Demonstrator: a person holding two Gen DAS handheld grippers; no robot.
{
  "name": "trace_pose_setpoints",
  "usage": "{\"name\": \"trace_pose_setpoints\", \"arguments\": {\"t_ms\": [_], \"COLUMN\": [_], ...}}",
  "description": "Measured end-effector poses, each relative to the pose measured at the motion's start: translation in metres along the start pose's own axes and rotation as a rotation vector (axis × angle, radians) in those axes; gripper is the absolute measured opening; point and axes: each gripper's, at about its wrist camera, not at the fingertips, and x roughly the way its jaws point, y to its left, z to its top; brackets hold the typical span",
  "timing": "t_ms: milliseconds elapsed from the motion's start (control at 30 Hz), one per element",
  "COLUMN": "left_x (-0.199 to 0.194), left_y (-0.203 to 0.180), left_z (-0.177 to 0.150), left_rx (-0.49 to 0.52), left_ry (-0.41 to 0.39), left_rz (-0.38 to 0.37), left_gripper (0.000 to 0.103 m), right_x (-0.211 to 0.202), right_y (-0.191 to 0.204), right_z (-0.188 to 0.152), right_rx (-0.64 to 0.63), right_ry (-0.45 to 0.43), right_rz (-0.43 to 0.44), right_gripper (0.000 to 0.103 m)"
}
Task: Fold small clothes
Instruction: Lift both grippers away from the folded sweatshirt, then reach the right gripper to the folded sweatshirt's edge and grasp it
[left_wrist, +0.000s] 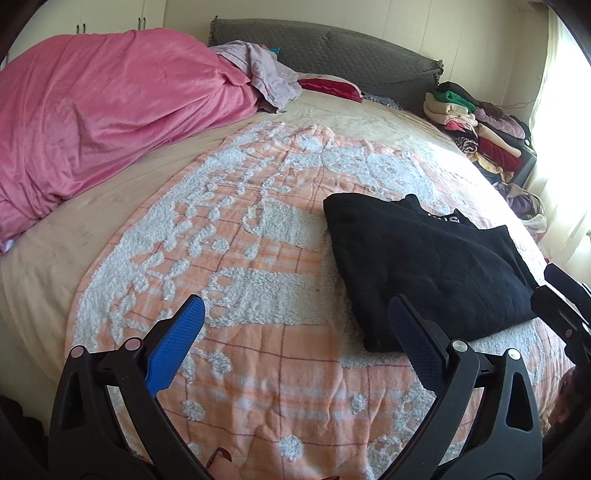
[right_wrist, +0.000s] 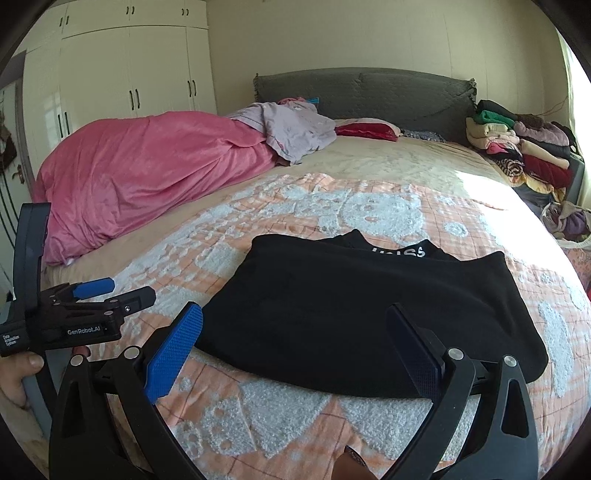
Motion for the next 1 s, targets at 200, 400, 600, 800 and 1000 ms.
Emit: {"name": "trace_pose_setpoints", "arguments": {"t_ms": [200, 400, 600, 800, 1000], "left_x": [0.002, 0.009, 0.017, 0.026, 0.036], "left_y": [0.005, 0.01, 0.012, 0.01, 0.007], "left_z": [0.001, 0.001, 0.001, 0.001, 0.002], "left_rx": [0.005, 0.0, -0.002, 0.0, 0.016], "left_ry": [0.003, 0.017, 0.033, 0.048, 0.061], "left_rz": [0.017, 0.031, 0.041, 0.043, 0.05], "left_gripper": [0.093, 0.093, 0.093, 0.093, 0.093], "right_x": [0.011, 0.022, 0.031, 0.04, 0.049], "right_y": [0.015, 0.024, 0.028, 0.027, 0.022], "right_z": [-0.001, -0.009, -0.018, -0.027, -0.034], "right_rx": [-0.039, -0.072, -0.088, -0.098, -0.098], "right_ry": [0.018, 0.047, 0.072, 0.097, 0.119], "right_rz": [0.014, 0.018, 0.019, 0.007, -0.004], "right_gripper": [0.098, 0.098, 0.098, 0.098, 0.098]}}
